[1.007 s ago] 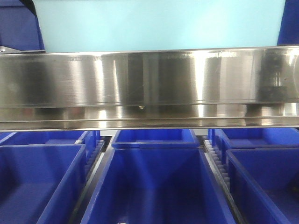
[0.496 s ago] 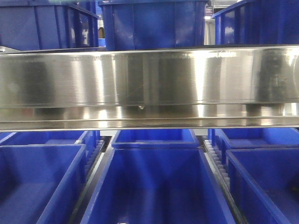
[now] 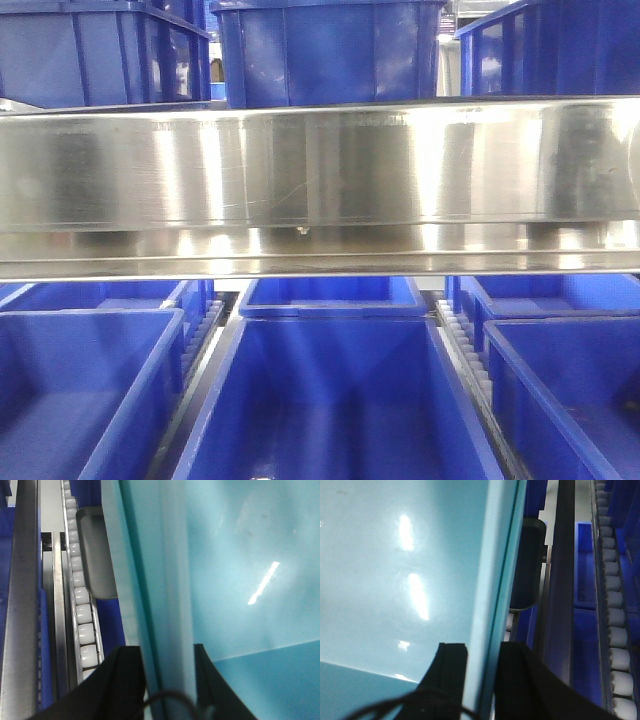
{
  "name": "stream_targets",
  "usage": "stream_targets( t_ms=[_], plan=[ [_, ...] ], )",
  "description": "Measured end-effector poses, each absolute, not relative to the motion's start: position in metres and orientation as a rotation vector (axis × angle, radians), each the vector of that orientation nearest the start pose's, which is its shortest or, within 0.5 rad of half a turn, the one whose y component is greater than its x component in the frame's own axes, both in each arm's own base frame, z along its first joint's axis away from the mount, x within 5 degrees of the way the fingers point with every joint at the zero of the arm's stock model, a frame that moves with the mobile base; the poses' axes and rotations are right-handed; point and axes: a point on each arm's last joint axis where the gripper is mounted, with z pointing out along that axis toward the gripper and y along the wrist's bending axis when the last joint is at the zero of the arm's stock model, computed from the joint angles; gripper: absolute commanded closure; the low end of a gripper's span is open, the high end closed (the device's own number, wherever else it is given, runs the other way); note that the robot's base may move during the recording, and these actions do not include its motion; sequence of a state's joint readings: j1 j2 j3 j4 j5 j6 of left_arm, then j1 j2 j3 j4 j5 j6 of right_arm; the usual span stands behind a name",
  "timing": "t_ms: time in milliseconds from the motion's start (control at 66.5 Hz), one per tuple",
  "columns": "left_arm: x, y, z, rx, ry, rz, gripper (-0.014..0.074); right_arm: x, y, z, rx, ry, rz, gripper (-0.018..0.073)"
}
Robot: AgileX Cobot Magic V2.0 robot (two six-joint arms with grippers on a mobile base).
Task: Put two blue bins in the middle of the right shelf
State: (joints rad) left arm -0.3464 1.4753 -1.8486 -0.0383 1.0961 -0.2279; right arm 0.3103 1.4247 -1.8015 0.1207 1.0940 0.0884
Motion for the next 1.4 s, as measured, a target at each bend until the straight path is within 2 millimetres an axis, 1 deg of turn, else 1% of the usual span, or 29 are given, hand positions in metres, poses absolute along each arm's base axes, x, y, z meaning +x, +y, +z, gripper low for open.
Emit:
stream_targets(
  t_ms=[631,766,947,1398],
  plan=[
    [0.282,-0.105,0.487,0.13,2.2,-0.371,0.0707,0.268,0.096,0.486,-0.245,2.209,0.37,0.0713],
    [0.284,-0.105,0.489,0.127,2.167,-0.369,0.0707,0.271,0.097,0.49,-0.236,2.157,0.375,0.0713],
    [0.289,-0.104,0.497,0.124,2.067,-0.357,0.0707,0.276,0.097,0.499,-0.219,2.052,0.381,0.0713],
    [0.29,-0.103,0.498,0.127,2.053,-0.351,0.0707,0.276,0.097,0.499,-0.219,2.04,0.38,0.0713]
  ],
)
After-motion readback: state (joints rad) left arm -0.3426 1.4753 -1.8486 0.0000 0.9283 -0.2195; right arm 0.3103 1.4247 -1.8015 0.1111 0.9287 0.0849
